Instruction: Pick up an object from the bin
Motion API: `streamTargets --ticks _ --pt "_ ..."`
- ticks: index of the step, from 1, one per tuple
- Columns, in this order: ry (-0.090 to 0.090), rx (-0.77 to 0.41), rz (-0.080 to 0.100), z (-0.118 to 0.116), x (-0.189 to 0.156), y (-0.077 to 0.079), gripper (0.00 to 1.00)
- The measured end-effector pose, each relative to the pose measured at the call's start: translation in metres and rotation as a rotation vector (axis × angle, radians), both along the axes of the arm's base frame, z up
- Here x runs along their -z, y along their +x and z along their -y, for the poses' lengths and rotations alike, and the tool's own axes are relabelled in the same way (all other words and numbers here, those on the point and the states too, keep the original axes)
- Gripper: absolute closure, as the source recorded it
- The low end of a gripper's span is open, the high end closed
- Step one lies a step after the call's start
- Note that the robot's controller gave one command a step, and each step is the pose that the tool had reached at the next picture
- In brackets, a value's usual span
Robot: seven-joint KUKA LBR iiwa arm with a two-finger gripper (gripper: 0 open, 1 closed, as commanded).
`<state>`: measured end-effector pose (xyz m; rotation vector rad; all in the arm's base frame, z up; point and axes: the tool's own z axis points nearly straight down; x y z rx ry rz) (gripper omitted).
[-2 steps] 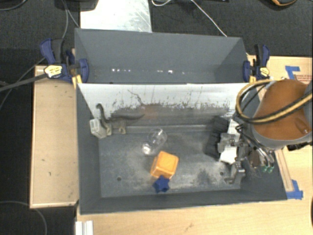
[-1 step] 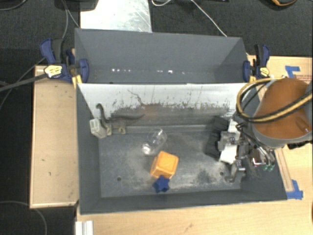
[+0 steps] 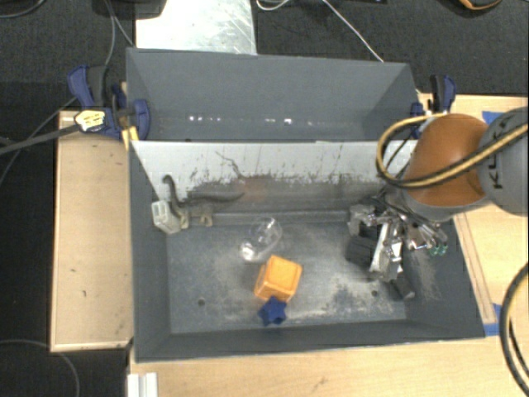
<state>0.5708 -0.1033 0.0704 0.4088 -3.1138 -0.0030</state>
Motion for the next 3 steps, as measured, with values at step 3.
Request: streamTargets --ticks 3 --pt "0.01 -0.707 0.007 0.007 -0.002 0.02 0.0"
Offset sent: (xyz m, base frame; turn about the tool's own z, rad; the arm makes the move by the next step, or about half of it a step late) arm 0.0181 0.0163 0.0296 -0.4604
